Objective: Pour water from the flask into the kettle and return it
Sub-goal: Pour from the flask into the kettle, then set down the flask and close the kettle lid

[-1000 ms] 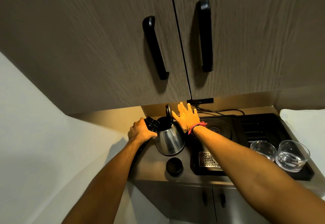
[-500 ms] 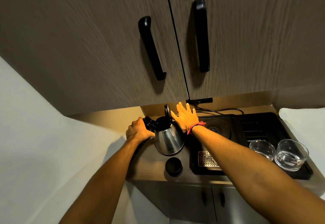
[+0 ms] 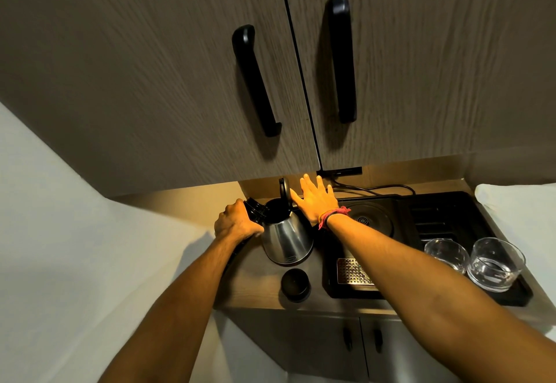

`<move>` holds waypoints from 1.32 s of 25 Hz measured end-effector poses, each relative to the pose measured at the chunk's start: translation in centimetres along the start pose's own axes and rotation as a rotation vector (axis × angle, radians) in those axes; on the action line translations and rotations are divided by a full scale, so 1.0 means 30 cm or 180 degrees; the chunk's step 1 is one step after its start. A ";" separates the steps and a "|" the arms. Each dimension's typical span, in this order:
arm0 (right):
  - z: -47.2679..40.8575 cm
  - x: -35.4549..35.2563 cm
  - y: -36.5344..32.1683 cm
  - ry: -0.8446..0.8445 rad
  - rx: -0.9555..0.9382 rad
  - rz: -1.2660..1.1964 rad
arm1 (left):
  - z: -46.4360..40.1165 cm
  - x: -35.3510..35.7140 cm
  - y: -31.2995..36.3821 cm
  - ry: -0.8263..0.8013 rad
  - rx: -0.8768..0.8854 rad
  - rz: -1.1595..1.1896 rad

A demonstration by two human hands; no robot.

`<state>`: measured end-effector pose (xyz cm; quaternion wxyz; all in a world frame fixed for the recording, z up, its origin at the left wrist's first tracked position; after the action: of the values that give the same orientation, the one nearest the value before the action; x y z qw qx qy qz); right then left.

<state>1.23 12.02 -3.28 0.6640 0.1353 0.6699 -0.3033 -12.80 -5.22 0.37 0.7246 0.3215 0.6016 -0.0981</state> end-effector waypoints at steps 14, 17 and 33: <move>-0.003 -0.004 -0.004 -0.0099 -0.0172 0.0109 | 0.016 0.040 -0.006 0.0516 -0.0030 0.1594; -0.001 -0.006 -0.007 -0.0104 -0.0242 0.0044 | 0.036 0.060 -0.072 0.0841 -0.0191 0.2595; -0.031 0.056 -0.205 0.0178 -0.0917 0.0594 | 0.144 0.155 -0.265 0.1412 -0.0265 0.3295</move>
<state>-3.25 7.40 -3.58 0.6829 0.1087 0.7092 -0.1373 -12.31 -12.77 -6.45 0.5465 0.5588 0.5067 0.3638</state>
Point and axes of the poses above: each hand's wrist, its own z-axis away from the middle knuckle, its own x-axis out of the palm, y = z × x, the point moved 1 cm from there along -z, towards the middle knuckle, and after that the axes turned 11 degrees about z, right-handed, at the moved point
